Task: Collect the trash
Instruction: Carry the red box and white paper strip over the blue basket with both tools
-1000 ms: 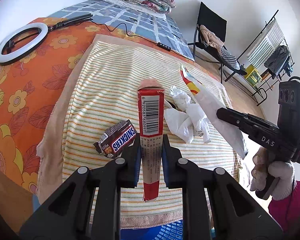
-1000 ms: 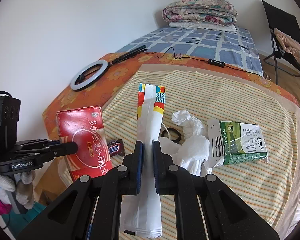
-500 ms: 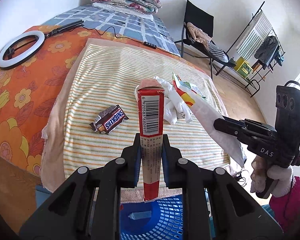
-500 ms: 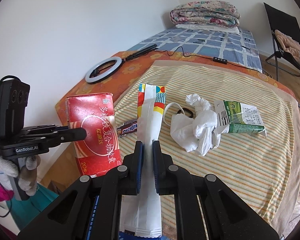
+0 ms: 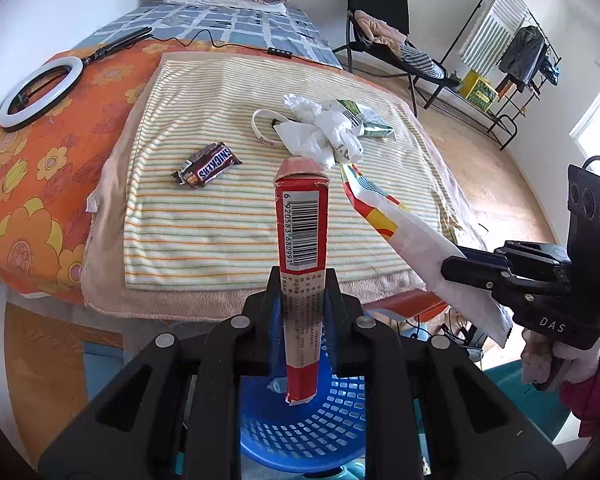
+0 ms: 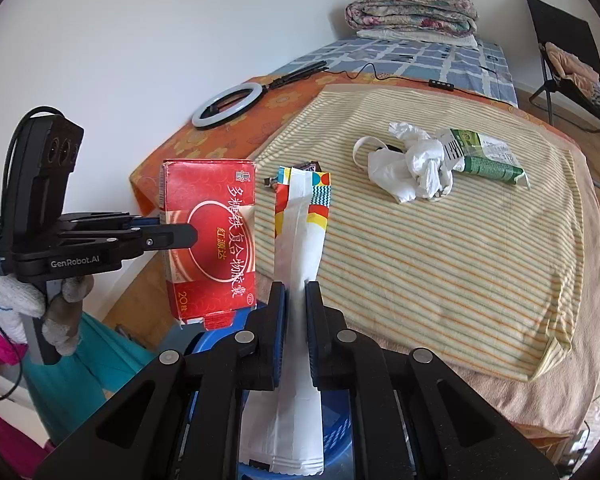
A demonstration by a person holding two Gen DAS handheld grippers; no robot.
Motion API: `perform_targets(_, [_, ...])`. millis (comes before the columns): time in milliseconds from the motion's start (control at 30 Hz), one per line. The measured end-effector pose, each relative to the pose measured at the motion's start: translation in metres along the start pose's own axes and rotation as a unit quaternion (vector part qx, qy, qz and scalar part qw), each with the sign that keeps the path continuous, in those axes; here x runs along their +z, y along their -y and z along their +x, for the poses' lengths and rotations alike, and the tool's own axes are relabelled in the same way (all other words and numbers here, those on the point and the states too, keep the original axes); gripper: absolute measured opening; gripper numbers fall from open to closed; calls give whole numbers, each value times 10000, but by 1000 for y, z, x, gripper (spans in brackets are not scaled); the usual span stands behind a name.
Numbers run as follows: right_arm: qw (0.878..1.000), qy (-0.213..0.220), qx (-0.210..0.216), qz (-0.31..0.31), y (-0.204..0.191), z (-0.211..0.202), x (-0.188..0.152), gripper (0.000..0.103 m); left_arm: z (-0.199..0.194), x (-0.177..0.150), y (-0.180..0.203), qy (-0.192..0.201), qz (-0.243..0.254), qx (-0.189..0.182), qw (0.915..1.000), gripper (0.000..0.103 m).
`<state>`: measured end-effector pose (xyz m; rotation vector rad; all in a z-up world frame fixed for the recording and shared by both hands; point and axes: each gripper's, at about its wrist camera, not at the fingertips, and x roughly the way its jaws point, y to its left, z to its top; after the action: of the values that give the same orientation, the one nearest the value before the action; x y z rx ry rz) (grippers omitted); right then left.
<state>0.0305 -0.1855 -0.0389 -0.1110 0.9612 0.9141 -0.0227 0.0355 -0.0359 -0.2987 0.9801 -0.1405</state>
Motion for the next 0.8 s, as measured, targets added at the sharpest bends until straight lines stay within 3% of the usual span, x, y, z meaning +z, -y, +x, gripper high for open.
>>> perform_targets(367, [9988, -386, 182, 241, -8, 3, -57, 8, 24, -58, 9, -553, 23, 22, 9985, 16])
perform_targets(800, [9933, -1041, 272, 417, -7, 43, -96, 8, 70, -103, -4, -1252, 114, 264, 9917, 16])
